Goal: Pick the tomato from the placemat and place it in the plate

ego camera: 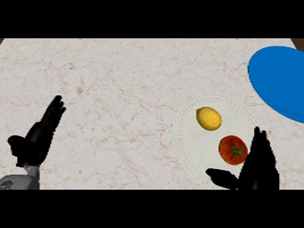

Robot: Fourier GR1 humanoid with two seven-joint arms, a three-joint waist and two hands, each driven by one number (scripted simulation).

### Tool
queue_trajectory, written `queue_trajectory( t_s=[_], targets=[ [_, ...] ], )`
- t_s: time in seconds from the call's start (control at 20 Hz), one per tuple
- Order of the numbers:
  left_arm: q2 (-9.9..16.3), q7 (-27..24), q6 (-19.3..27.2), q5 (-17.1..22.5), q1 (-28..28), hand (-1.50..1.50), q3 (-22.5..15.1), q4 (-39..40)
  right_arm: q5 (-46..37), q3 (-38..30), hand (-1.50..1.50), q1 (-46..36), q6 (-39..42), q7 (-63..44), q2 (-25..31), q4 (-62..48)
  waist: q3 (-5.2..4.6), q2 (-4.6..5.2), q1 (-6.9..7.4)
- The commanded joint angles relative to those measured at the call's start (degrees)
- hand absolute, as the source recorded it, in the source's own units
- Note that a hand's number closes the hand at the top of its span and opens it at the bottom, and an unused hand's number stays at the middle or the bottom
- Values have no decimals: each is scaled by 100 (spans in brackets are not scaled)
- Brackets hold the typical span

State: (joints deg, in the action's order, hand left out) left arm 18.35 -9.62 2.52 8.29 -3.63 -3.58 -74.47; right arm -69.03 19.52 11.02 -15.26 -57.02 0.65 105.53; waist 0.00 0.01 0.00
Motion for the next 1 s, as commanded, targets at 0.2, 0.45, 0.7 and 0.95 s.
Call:
queue_trajectory(
  t_s=[0.2, 0.45, 0.7, 0.95],
  targets=[
    [132, 339, -433, 22, -36, 0, 405, -250, 380, -605, -150, -309, -233, 375, 89, -797, 1, -3, 1],
    [-239, -114, -230, -274, 233, 0, 289, -37, 876, -421, 150, -197, -136, 1101, 273, -838, 0, -2, -4],
    [-208, 479, -231, -295, 154, 0, 298, -664, 749, -597, 150, -782, -482, 1327, 101, -1640, 3, -2, 25],
    [-204, 241, -364, -311, 301, 0, 402, -482, -171, -380, 150, -481, -815, 1196, 220, -1255, 0, -7, 17]
  ],
)
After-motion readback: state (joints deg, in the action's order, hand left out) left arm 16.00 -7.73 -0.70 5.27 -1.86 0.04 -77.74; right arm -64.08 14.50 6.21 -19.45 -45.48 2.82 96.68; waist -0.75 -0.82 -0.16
